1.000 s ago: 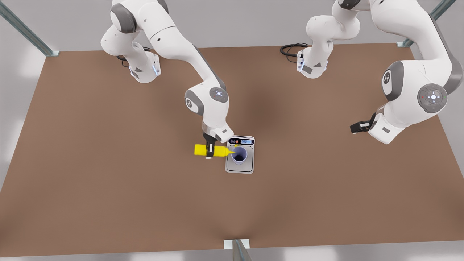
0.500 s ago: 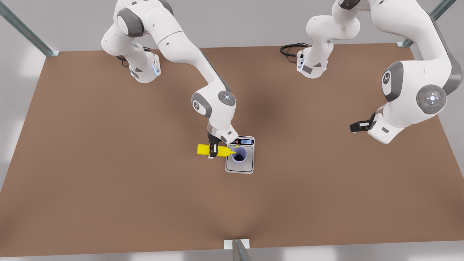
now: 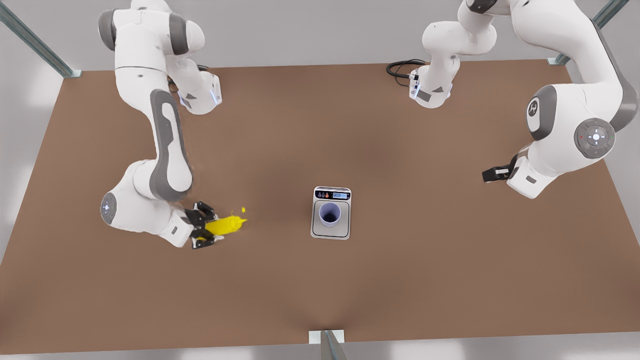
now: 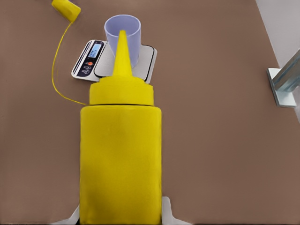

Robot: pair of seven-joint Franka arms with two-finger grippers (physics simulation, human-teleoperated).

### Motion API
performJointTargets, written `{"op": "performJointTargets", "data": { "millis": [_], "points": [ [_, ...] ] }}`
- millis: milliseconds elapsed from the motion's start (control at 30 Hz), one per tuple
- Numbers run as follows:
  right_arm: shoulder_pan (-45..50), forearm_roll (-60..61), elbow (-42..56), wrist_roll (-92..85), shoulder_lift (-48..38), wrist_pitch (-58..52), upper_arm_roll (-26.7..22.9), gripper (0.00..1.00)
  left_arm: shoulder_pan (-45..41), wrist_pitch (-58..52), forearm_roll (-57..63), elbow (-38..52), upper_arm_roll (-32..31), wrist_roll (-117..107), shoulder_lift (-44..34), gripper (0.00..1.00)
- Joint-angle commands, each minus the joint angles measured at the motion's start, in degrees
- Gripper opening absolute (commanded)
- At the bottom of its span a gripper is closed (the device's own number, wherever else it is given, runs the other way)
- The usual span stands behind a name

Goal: Move cup to the weight, pick up sauce bottle, pour sauce

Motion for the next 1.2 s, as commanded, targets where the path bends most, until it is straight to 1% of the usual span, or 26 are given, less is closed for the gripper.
{"op": "performJointTargets", "data": {
  "millis": [0,67,133,200,233,267,367,400,467,500,633,733,1167],
  "points": [
    [-1.5,2.8,-0.7,-2.3,0.5,-1.4,0.0,0.56,0.0,0.0,0.0,0.1,0.0,0.0,0.0,1.0],
    [-8.1,12.6,-1.9,-9.3,3.9,-9.1,0.0,0.56,0.0,0.0,0.0,0.1,0.0,-0.1,0.1,1.0],
    [-11.9,20.9,-3.0,-12.0,8.0,-16.7,0.1,0.56,0.0,0.0,0.0,0.1,0.0,-0.1,0.1,1.0],
    [-14.1,26.6,-3.0,-16.2,11.5,-22.8,0.2,0.57,0.0,0.0,0.0,0.1,0.0,-0.1,0.3,1.0],
    [-15.9,27.0,-3.0,-17.2,12.4,-23.9,1.4,0.57,0.0,0.0,0.0,0.2,0.0,-0.1,0.3,1.0],
    [-18.7,27.1,-3.0,-18.1,13.1,-24.2,4.2,0.57,0.0,0.0,0.1,0.2,0.0,-0.1,0.3,1.0],
    [-22.1,28.6,-3.1,-18.3,16.2,-27.6,7.3,0.57,0.0,0.0,0.0,0.2,-0.2,-0.1,0.0,1.0],
    [-22.8,29.8,-3.1,-19.2,17.9,-28.8,7.5,0.57,1.1,0.1,0.1,0.3,-1.8,-0.1,-0.3,1.0],
    [-23.1,33.0,-3.0,-20.8,20.3,-31.3,8.0,0.57,2.0,0.2,0.0,0.4,-2.5,-0.1,-0.4,1.0],
    [-23.1,34.4,-2.9,-21.5,21.5,-31.7,9.0,0.57,2.0,0.3,0.1,0.5,-2.5,-0.1,-0.4,1.0],
    [-23.0,34.5,-2.5,-24.4,23.0,-31.5,9.2,0.57,2.0,0.1,0.1,0.4,-2.5,-0.1,-0.3,1.0],
    [-22.7,35.7,-1.9,-31.1,23.8,-31.1,9.4,0.57,2.0,0.1,0.1,0.5,-2.5,-0.1,-0.2,1.0],
    [-23.1,39.7,-2.0,-32.6,27.7,-32.4,12.0,0.58,2.0,0.0,0.1,0.4,-2.5,-0.1,0.0,1.0]
  ]
}}
